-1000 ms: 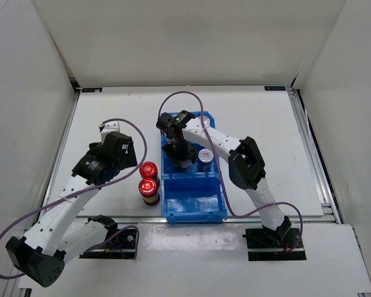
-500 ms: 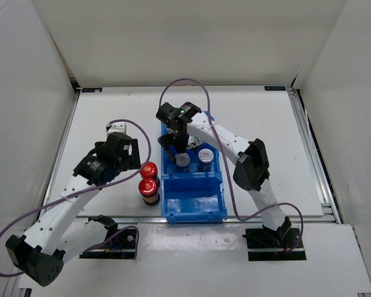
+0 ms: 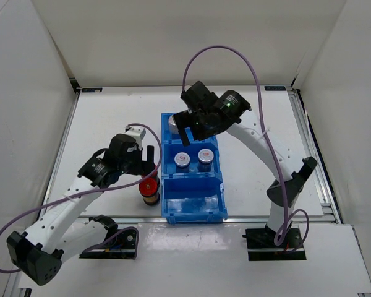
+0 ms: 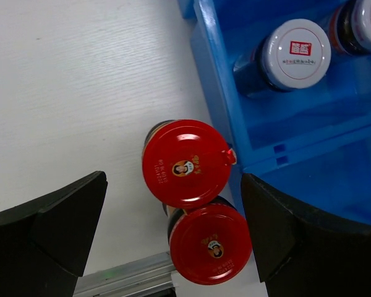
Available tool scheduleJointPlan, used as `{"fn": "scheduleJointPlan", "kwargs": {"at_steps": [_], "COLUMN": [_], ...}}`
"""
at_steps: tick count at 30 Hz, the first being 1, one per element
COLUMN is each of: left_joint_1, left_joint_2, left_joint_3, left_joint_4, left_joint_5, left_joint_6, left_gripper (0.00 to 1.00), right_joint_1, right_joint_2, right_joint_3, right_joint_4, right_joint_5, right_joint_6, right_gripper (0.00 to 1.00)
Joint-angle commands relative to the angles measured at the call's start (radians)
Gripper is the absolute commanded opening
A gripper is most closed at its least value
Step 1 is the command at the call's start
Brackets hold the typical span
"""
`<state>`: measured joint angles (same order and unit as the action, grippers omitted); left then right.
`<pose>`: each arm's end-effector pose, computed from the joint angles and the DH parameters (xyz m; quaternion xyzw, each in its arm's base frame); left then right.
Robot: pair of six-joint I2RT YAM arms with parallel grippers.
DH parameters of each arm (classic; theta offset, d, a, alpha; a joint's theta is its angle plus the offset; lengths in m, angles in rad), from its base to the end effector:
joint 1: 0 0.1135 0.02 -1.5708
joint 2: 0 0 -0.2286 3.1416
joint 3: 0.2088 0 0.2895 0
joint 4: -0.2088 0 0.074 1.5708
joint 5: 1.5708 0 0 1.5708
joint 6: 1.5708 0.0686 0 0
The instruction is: Organize the condiment bottles
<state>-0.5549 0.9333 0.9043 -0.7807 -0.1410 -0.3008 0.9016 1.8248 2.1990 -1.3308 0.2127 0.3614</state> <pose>0.2317 -0.1323 0.2462 0.0914 0.9220 -0.0942 0.3642 0.2598 0.3051 0.3789 -0.2220 0.9220 0.0958 0.3024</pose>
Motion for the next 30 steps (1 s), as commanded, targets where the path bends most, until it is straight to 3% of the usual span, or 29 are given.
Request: {"fn": "scheduleJointPlan", "kwargs": {"at_steps": [1,8,15,21,25,30], "left_joint_1": [-0.005,-0.005,-0.005,0.004,0.015,0.015], "left_joint_2": [0.01,0.099,0.128,0.137,0.116,0.116], "left_joint_3": [-0.008,0.002,-0.007,-0.025,-0.036,-0.047], "left_joint_4": [0.035,0.035,0.035,0.035,0.035,0.024], "left_joint_5": [0.116,0.176,0.141,0.112,0.1,0.067], "left_joint_6": [0.037,0.048,0.017,-0.001,-0.001,-0.001], "left_gripper": [1.0,1.0,1.0,0.78,0.73,1.0], "right_joint_1": [0.0,0.0,0.0,0.0,0.0,0.0], "right_joint_2": [-0.027,-0.088,-0.153,-0.185,-0.203,-0.212], "right_joint_3": [-0.068,-0.139,-0.218,-0.249,-0.272,-0.294], "right_joint_4": [0.016,0.027,0.036,0.036,0.036,0.045], "right_joint_5": [0.031,0.034,0.065,0.074,0.093,0.093], "right_joint_6": [0.027,0.036,0.036,0.045,0.045,0.054], "right_gripper": [1.0,1.0,1.0,1.0,1.0,1.0]}}
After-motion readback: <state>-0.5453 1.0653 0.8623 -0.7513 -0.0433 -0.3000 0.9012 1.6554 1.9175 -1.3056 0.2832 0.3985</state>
